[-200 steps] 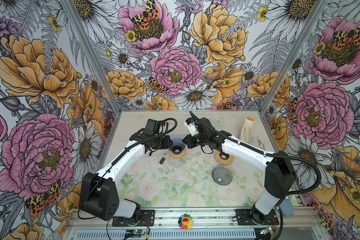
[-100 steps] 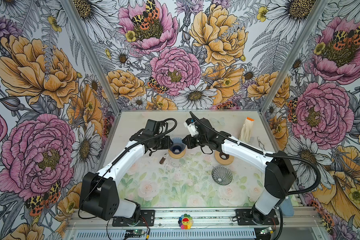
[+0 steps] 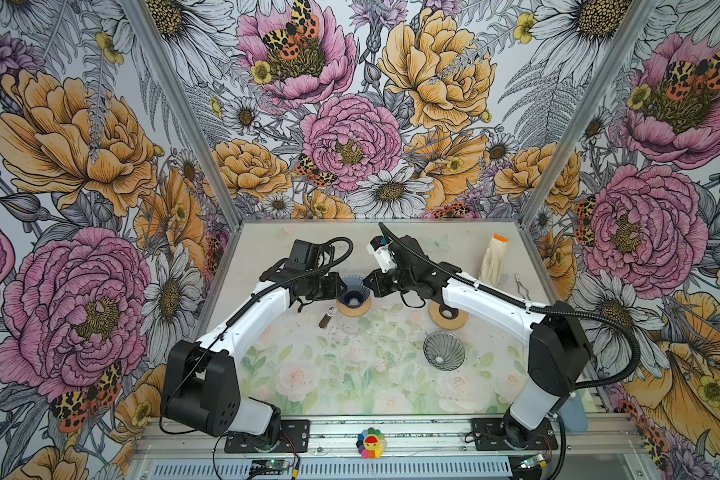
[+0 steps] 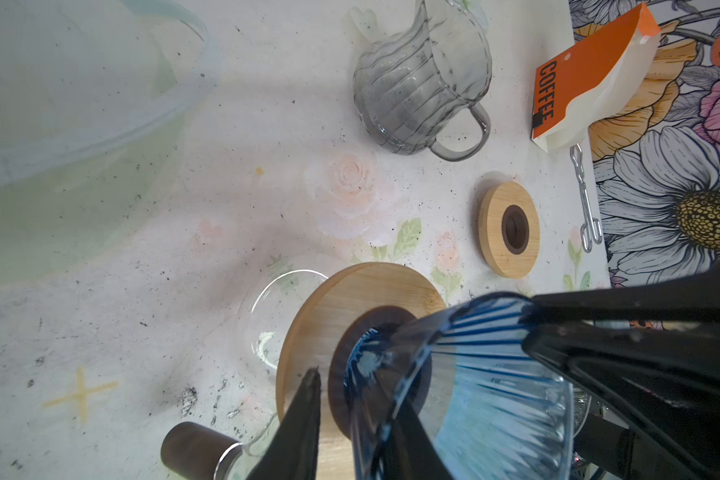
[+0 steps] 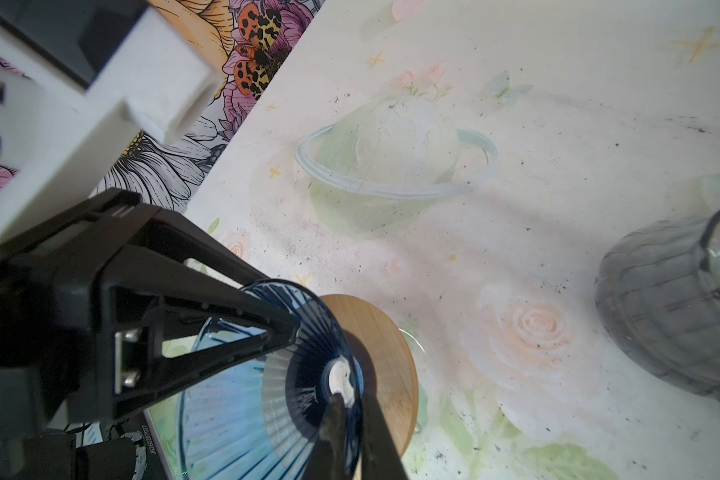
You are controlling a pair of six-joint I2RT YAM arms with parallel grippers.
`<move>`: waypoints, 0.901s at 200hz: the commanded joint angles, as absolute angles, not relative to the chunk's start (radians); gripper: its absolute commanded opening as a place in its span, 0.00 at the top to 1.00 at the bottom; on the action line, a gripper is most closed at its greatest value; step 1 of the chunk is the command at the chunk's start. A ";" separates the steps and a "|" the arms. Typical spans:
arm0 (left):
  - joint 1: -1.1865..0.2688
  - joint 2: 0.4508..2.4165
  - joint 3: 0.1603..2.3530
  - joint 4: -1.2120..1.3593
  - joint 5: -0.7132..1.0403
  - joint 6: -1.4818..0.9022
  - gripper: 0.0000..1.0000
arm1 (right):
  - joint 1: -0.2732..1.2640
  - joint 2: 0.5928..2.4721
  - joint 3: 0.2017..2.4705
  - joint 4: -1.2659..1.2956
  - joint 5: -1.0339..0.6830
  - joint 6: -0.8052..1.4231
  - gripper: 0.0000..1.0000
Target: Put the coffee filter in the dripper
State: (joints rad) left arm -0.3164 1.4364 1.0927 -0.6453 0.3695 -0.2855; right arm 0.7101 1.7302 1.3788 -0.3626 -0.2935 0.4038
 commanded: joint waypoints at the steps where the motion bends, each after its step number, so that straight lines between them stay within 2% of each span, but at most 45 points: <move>1: -0.296 1.486 1.074 -0.682 0.322 -0.264 0.74 | 0.703 1.788 1.376 -0.494 -0.300 0.403 0.89; 180: -0.293 1.493 1.094 -0.684 0.342 -0.262 0.74 | 0.701 1.815 1.407 -0.560 -0.300 0.413 0.88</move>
